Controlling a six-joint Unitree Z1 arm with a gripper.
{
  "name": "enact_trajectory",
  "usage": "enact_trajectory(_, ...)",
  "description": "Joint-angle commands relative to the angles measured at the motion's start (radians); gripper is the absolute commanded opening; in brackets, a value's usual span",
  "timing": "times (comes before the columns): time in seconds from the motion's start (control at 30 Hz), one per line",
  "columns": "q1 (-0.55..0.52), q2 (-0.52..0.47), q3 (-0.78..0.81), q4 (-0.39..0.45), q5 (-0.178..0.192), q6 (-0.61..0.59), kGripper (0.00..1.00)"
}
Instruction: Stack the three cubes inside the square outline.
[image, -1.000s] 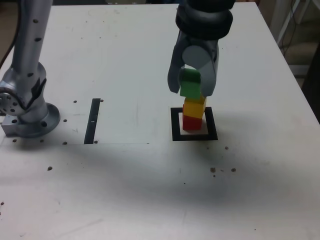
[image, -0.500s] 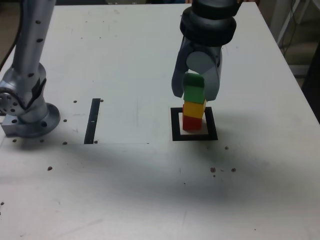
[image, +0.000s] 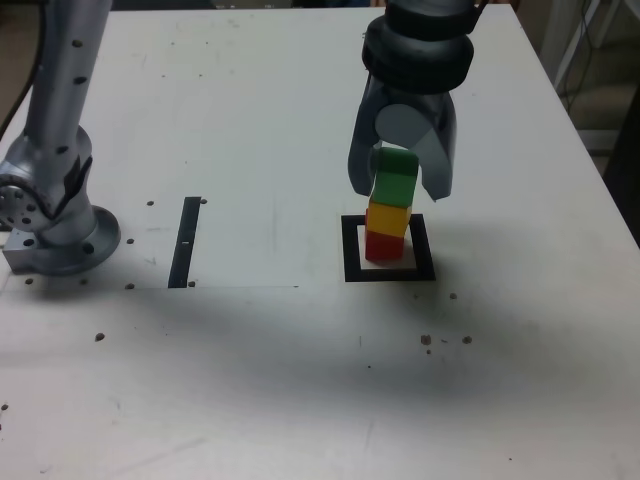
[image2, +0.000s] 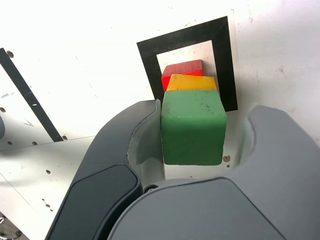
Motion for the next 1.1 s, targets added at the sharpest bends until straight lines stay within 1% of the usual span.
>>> enact_trajectory(0.0,0.001,-0.012,0.003,0.005,0.001,-0.002,0.99)
enact_trajectory(0.23,0.001,-0.04,0.01,0.029,0.014,-0.018,0.99)
enact_trajectory(0.37,0.001,-0.073,0.016,0.045,0.018,-0.02,0.99)
enact_trajectory(0.5,0.001,-0.134,0.036,0.056,0.023,-0.019,0.99)
enact_trajectory(0.63,0.001,-0.22,0.079,0.057,0.023,-0.012,0.99)
enact_trajectory(0.93,0.001,-0.442,0.289,0.045,0.027,-0.001,0.99)
enact_trajectory(1.0,0.001,-0.478,0.361,0.024,0.025,-0.002,0.99)
enact_trajectory(1.07,0.001,-0.511,0.456,-0.018,0.018,-0.006,0.99)
